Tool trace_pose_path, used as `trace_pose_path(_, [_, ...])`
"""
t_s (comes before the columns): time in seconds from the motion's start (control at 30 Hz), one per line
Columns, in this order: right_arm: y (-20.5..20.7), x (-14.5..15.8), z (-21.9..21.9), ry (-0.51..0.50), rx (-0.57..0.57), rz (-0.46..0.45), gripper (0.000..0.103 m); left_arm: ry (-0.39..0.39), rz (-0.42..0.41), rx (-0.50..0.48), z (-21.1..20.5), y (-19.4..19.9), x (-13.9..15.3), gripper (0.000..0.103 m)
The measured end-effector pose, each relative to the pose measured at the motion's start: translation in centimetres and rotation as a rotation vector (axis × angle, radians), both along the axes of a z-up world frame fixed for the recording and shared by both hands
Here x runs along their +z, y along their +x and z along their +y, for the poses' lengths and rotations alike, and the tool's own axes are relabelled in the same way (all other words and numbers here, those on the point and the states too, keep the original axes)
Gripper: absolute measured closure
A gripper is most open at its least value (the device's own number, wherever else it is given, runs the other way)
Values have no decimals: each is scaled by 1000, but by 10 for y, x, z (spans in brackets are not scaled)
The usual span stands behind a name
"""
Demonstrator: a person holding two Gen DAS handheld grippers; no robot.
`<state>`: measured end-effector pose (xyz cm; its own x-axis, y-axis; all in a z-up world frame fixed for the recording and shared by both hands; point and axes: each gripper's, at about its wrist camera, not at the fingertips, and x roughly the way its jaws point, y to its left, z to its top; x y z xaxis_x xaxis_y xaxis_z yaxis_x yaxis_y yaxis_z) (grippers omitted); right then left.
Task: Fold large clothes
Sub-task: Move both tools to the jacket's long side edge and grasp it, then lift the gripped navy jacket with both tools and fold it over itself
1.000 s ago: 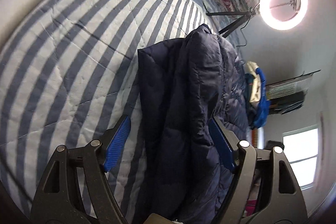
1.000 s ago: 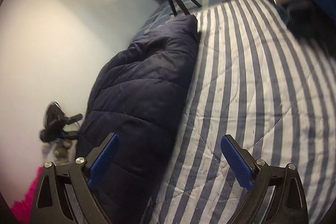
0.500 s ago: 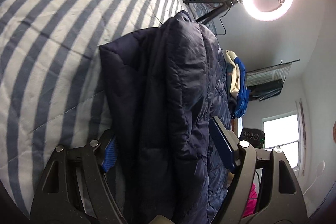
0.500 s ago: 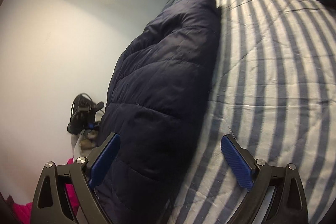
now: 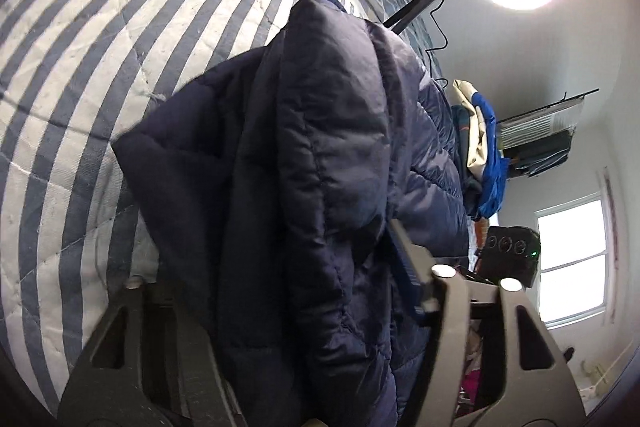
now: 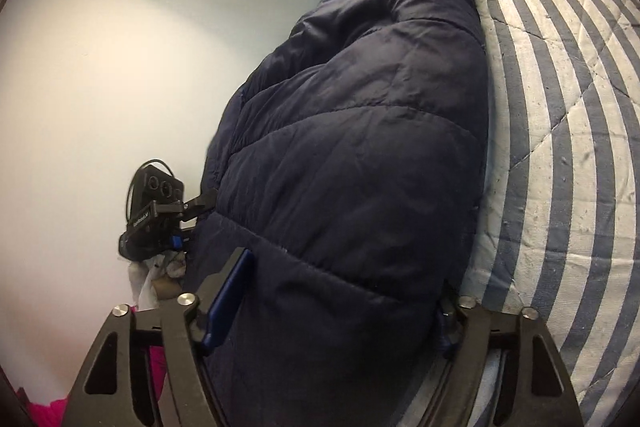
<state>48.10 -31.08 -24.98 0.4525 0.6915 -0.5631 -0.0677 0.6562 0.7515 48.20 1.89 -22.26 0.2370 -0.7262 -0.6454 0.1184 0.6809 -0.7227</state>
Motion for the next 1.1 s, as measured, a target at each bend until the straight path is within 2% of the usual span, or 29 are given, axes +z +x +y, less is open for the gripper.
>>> trace_pose_path(0.07, [-2,4,6,-17,-11,7,43,38,-34,-5,-6,-4,8,61])
trace_pose_path(0.13, [-8,12,6,-43,-20,7,56,106,-82,-14,-15,-11,18,66])
trace_pose_path(0.17, [-9,17,5,-68,-21,6,59,136,-103,-17,-19,-14,24,70])
trace_pose_path(0.23, [-15,32,13,-147,-16,-4,66,178,-130,-17,-25,-20,32,73])
trace_pose_path(0.33, [-20,53,28,-257,-3,-9,72,220,-161,-20,-33,-31,42,77])
trace_pose_path(0.63, [-54,111,58,-489,21,-25,78,260,-218,-34,-49,-73,71,79])
trace_pose_path(0.87, [-100,152,63,-640,40,-92,79,267,-277,-59,-64,-107,109,79])
trace_pose_path(1.1, [-132,199,63,-773,7,-172,80,268,-370,-91,-92,-140,151,79])
